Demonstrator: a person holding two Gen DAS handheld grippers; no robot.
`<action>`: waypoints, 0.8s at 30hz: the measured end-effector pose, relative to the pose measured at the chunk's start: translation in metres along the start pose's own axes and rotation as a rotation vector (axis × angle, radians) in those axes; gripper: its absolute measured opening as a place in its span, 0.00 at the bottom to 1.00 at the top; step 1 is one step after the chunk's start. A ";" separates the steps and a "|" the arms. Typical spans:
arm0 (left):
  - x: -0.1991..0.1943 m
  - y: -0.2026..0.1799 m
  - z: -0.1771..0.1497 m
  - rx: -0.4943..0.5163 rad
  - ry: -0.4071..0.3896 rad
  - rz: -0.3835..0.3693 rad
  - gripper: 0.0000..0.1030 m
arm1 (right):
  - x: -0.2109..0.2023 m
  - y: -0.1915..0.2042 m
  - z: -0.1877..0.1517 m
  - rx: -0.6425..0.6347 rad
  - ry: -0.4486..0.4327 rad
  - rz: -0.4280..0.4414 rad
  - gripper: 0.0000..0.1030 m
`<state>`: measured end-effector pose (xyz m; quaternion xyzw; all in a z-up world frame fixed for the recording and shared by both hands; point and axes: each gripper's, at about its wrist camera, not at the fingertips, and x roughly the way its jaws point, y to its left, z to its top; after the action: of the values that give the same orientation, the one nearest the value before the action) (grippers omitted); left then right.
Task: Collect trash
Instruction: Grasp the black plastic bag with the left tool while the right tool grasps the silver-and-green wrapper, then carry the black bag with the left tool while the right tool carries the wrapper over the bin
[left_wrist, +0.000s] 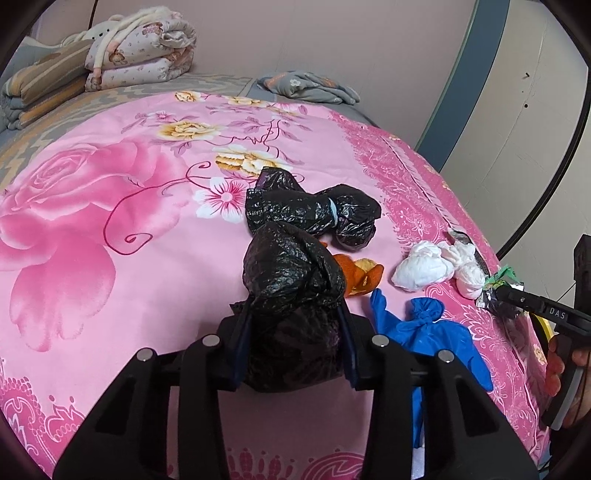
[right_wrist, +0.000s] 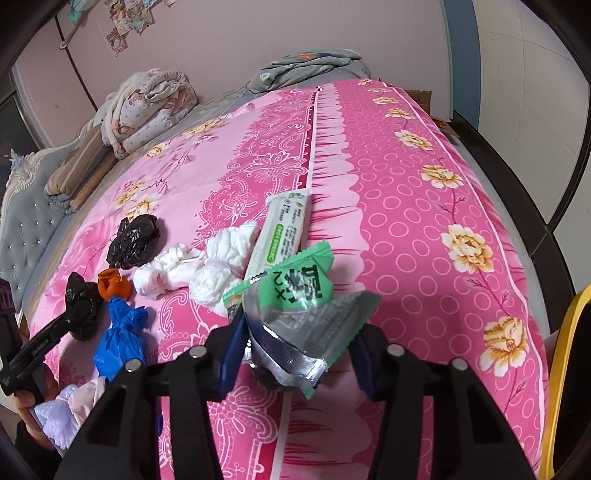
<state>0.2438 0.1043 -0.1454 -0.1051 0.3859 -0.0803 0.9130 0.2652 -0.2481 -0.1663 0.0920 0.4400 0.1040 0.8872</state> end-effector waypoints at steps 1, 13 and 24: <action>-0.002 -0.001 0.000 0.002 -0.005 0.002 0.36 | -0.001 0.001 -0.001 -0.007 -0.003 -0.006 0.42; -0.027 -0.003 0.005 0.005 -0.043 0.029 0.35 | -0.031 0.004 -0.003 -0.019 -0.046 -0.005 0.37; -0.060 -0.025 0.014 0.029 -0.097 0.031 0.35 | -0.077 0.012 -0.003 -0.030 -0.109 0.012 0.37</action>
<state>0.2107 0.0961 -0.0885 -0.0897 0.3413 -0.0667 0.9333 0.2155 -0.2570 -0.1065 0.0869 0.3890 0.1106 0.9104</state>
